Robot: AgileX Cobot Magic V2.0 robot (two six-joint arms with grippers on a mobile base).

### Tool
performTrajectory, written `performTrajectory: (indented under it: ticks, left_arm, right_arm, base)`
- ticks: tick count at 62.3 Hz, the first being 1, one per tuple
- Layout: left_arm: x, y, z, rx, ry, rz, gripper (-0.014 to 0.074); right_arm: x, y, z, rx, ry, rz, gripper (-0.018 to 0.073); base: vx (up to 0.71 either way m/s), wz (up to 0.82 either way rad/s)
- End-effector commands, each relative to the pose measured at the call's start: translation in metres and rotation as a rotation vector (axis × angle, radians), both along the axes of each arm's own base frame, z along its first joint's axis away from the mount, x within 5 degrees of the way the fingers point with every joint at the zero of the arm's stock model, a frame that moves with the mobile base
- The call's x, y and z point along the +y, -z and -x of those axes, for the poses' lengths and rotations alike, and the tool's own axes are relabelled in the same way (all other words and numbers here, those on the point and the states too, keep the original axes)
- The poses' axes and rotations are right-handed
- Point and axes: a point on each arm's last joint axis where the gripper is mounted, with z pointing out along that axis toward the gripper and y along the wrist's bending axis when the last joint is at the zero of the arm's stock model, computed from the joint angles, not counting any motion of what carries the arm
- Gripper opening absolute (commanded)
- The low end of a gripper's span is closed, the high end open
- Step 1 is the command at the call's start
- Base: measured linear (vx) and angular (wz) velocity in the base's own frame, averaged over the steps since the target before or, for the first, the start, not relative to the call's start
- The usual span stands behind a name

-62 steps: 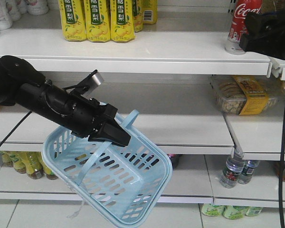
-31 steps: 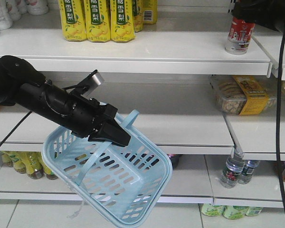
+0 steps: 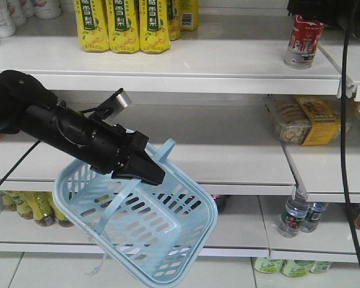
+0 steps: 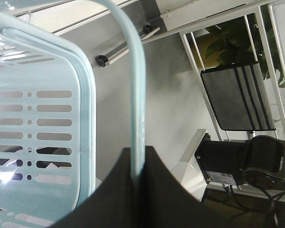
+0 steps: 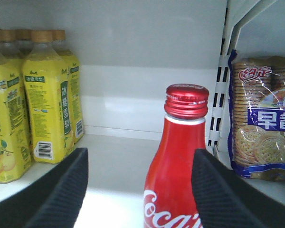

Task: Place coke in basket with both arms
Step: 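Reach the open right gripper toward the red Coca-Cola bottle on the shelf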

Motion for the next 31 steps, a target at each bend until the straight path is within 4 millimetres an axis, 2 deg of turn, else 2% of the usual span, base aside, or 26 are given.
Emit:
performTrajectory:
  ticks: [1, 31]
  left_arm:
    - [-0.004, -0.033, 0.006, -0.053, -0.013, 0.101, -0.0006]
    - [-0.004, -0.033, 0.006, -0.053, -0.012, 0.101, -0.0006]
  right_arm:
    - [-0.005, -0.033, 0.008, -0.145, 0.005, -0.002, 0.0463]
    - [-0.014, -0.035, -0.008, -0.149, 0.036, 0.001, 0.0463]
  base:
    - [0.0, 0.0]
    - [0.0, 0.0]
